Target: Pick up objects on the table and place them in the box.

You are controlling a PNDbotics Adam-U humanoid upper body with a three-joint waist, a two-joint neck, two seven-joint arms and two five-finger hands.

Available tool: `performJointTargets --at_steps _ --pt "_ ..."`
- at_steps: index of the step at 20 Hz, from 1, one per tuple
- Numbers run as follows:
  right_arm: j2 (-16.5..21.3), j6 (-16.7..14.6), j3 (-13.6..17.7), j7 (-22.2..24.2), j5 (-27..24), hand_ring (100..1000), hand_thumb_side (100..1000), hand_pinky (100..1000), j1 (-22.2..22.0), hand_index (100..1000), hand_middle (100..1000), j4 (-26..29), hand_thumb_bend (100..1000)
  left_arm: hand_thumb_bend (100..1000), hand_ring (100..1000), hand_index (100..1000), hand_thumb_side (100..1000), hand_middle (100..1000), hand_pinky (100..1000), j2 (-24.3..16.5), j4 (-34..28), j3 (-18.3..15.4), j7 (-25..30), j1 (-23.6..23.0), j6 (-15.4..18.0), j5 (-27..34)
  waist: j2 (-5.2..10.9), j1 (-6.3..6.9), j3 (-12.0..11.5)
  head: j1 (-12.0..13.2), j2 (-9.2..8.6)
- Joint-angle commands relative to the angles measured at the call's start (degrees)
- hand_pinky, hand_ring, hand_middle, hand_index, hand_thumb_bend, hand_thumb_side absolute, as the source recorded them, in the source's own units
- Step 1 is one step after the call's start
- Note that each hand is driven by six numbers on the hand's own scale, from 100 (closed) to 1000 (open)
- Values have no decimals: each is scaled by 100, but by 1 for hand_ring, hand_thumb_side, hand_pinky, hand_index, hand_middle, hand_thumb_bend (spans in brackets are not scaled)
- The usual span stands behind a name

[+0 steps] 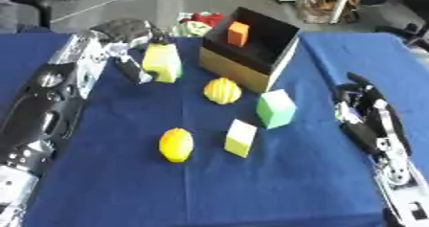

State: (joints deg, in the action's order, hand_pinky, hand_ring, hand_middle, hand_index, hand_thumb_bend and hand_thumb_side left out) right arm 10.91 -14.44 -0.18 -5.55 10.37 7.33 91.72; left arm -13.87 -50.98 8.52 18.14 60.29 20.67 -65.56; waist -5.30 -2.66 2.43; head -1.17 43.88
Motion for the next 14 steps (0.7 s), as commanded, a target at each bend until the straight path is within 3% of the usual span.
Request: performJointTargets --at_steps 1,8,11,14 --pt "68 -10 -41 50 -66 660 361 718 100 901 690 56 100 171 510 648 137 454 721 176 -204 -70 -303 251 -308 77 -36 -56 63 104 23" --pt "28 -37 -245 238 -150 660 353 718 424 901 690 91 100 100 546 683 101 485 725 797 239 -373 -1820 548 -1137 -435 -347 -56 510 511 23" --pt "-6 -58 -344 343 -190 659 353 717 611 901 690 116 100 100 573 711 102 514 730 919 390 -518 -2587 665 -1497 -371 -536 -35 778 700 -120" --pt "-34 -62 -382 398 -212 659 354 718 722 901 690 136 100 128 639 787 100 604 758 956 555 -487 -2849 704 -1684 -424 -645 -5 952 796 -255"
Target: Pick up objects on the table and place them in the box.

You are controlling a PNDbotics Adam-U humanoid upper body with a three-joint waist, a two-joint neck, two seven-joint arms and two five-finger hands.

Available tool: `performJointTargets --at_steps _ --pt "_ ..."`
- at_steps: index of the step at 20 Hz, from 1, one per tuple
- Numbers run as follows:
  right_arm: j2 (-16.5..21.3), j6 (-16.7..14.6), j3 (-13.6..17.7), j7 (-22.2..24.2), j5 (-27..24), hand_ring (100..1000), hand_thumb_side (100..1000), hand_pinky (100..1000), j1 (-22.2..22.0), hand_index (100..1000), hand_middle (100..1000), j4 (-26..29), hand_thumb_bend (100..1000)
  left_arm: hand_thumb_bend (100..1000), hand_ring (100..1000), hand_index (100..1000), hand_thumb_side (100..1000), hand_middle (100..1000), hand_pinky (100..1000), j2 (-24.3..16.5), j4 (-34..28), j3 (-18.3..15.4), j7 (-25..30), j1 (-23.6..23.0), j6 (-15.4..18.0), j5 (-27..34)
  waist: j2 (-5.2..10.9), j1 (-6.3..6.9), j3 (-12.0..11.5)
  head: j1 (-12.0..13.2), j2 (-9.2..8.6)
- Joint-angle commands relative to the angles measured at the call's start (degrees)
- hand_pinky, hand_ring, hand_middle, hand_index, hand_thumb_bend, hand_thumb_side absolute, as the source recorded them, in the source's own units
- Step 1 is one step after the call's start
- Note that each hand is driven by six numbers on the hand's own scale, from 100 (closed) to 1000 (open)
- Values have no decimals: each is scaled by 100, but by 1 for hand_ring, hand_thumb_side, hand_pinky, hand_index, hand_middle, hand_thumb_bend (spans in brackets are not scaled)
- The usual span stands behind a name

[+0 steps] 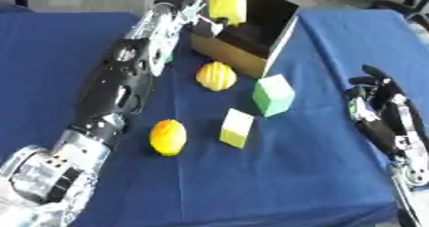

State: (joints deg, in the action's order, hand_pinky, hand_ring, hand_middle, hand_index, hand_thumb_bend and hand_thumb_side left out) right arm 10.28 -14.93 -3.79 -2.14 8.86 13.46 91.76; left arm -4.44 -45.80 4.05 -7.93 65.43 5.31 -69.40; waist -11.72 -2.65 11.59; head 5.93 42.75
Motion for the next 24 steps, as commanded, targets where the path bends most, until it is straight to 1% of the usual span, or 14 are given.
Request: performJointTargets --at_steps 1,2,5,6,8,10,12,14,18,19,20,22,23,24 --pt "23 -14 -26 67 -62 659 354 718 141 901 690 140 100 133 649 802 100 619 760 30 72 -36 -257 187 -209 -104 -28 9 86 111 -185" --pt "19 -14 -28 74 -62 659 355 718 163 901 690 147 100 130 655 809 100 626 761 46 87 -43 -281 183 -262 -150 -45 21 121 127 -214" --pt "19 -9 -23 77 -62 659 354 718 183 901 690 159 100 226 712 902 219 725 782 67 86 -63 -415 159 -451 -238 -71 59 190 153 -254" --pt "19 -7 -23 77 -62 659 354 718 183 900 690 161 100 279 720 915 293 743 785 67 90 -69 -456 156 -534 -273 -73 67 202 154 -256" --pt "16 -7 -24 81 -63 659 356 718 179 900 691 168 100 371 735 938 387 778 788 64 95 -89 -540 148 -684 -309 -70 82 215 145 -262" --pt "13 -6 -23 84 -61 660 356 718 176 900 691 174 100 460 767 964 470 837 804 55 90 -106 -657 138 -812 -307 -66 95 220 125 -274" --pt "14 -5 -23 88 -59 660 357 718 169 900 691 177 100 516 775 980 533 867 808 44 105 -108 -730 133 -904 -305 -61 103 219 107 -270" --pt "11 -5 -20 89 -58 660 364 718 166 899 691 180 100 547 782 988 542 886 811 36 126 -102 -750 130 -941 -307 -58 105 221 93 -281" --pt "6 -7 -13 89 -52 660 357 718 165 899 691 184 100 542 778 980 542 884 809 1 126 -83 -733 122 -930 -286 -53 101 217 82 -281" --pt "9 -6 -6 85 -51 660 357 718 158 899 692 183 100 485 756 964 476 846 796 -32 107 -76 -715 127 -910 -249 -51 105 208 80 -281" --pt "16 -5 2 79 -49 660 356 718 147 899 692 183 100 450 743 953 467 827 793 -78 87 -61 -666 137 -879 -194 -48 112 194 76 -279" --pt "59 4 26 61 -41 660 354 718 102 899 692 173 100 432 740 945 482 820 793 -204 94 -7 -337 173 -766 -22 -17 150 133 35 -242" --pt "80 4 33 55 -32 660 356 718 84 899 692 170 100 421 745 947 415 824 802 -303 78 56 -79 197 -658 39 5 173 102 10 -222" --pt "101 3 42 49 -22 660 357 718 65 899 692 169 100 412 749 948 389 829 805 -440 62 138 310 229 -480 58 27 198 71 -21 -197"
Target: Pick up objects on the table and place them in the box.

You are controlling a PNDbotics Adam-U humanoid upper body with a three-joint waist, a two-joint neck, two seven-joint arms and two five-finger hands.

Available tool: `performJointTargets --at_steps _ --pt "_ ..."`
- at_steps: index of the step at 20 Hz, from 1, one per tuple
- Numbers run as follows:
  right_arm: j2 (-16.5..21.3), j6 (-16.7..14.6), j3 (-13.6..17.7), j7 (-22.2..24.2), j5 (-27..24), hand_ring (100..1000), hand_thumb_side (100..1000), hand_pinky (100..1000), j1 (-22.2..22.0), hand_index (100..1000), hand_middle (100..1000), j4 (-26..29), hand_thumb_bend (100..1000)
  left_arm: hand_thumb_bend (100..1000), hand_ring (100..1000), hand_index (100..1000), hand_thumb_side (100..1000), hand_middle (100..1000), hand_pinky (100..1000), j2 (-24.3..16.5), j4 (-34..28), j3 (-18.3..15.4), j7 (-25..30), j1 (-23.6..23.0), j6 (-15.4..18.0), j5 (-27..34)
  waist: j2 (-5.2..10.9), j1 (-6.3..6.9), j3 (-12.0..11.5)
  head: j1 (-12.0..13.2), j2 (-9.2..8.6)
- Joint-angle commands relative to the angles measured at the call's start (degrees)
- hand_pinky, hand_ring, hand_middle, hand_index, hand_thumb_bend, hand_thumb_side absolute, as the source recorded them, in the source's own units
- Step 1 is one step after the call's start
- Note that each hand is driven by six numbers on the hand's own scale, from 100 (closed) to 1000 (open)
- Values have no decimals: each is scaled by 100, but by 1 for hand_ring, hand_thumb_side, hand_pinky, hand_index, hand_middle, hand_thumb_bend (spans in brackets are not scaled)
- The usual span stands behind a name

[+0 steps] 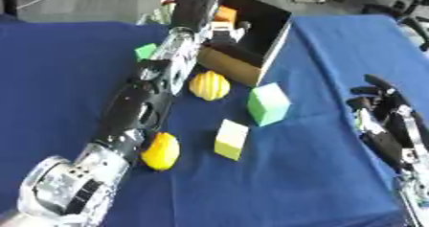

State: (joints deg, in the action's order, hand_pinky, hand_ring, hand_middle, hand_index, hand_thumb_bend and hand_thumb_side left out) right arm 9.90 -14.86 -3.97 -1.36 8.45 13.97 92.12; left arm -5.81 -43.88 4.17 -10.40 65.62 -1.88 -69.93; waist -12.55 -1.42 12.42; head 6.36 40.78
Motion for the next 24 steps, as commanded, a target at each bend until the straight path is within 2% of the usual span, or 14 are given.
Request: performJointTargets --at_steps 1,4,5,6,9,13,20,24 --pt "161 -3 71 -38 28 660 355 718 -8 898 692 130 100 400 761 961 351 848 813 -444 -145 184 1047 238 451 110 131 99 -42 -86 31" --pt "221 3 97 -66 50 661 355 718 -73 899 692 117 100 457 764 954 357 845 815 -821 -236 93 2426 322 911 107 186 158 -122 -136 94" --pt "232 1 101 -71 56 661 355 718 -85 899 693 117 100 442 765 954 238 845 815 -933 -249 20 2732 334 952 76 196 170 -141 -151 104" --pt "241 -1 104 -74 60 661 355 718 -93 899 693 117 100 480 766 954 384 845 816 -1021 -240 -49 2979 337 970 36 203 178 -152 -160 113" --pt "270 4 120 -93 64 661 352 718 -111 899 692 107 100 479 762 941 399 831 814 -1227 -95 -258 3467 315 952 -93 212 192 -177 -179 126" --pt "283 2 120 -93 58 661 350 719 -114 899 692 100 100 500 758 936 443 820 811 -1338 251 -482 3621 240 721 -270 205 192 -189 -202 128" --pt "275 0 131 -96 48 662 349 719 -106 899 692 93 100 525 753 934 494 814 806 -1256 685 -564 3660 103 613 -600 192 157 -181 -213 116" --pt "274 -1 134 -96 46 662 348 719 -105 899 692 88 100 500 728 910 411 786 790 -1215 711 -573 3459 54 473 -683 186 152 -182 -207 112"
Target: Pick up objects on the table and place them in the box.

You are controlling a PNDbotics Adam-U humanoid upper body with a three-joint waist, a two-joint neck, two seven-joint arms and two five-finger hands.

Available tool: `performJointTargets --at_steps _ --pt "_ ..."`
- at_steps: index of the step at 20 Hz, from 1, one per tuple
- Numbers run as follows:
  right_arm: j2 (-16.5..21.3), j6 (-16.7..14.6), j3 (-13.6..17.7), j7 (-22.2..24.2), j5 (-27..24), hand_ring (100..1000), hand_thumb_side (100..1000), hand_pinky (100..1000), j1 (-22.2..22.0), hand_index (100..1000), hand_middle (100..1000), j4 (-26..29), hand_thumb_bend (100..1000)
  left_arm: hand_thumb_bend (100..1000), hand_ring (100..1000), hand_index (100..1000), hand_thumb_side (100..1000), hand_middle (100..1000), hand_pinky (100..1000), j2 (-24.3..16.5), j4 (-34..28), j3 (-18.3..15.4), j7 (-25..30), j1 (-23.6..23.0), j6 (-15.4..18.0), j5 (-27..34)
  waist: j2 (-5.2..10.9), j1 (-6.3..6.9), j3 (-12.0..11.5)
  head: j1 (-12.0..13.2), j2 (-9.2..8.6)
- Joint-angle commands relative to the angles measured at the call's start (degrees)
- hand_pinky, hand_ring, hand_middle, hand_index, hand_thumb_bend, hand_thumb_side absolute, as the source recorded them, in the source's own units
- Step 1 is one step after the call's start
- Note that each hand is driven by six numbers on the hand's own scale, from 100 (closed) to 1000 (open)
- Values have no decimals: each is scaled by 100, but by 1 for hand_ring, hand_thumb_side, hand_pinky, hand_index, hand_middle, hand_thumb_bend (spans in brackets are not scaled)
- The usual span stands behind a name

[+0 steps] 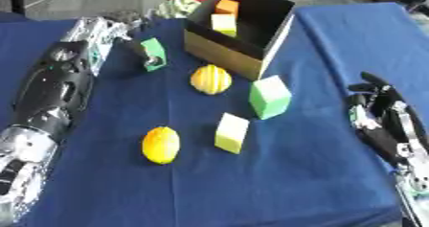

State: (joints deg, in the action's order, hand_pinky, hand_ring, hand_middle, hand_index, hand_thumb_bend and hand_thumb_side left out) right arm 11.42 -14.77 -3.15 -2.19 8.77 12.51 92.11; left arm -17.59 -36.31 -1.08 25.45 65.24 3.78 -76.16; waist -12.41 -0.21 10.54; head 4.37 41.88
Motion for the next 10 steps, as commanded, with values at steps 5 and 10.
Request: performJointTargets --at_steps 5,10 --pt "123 -10 60 -16 17 662 348 719 39 899 692 86 100 446 662 870 346 726 749 3 42 -31 -326 16 -238 -83 168 31 7 -10 1" --pt "119 -10 66 -20 25 663 348 720 42 899 691 86 100 350 448 674 190 433 613 22 -20 -51 -426 -7 -208 100 169 29 6 -21 4"
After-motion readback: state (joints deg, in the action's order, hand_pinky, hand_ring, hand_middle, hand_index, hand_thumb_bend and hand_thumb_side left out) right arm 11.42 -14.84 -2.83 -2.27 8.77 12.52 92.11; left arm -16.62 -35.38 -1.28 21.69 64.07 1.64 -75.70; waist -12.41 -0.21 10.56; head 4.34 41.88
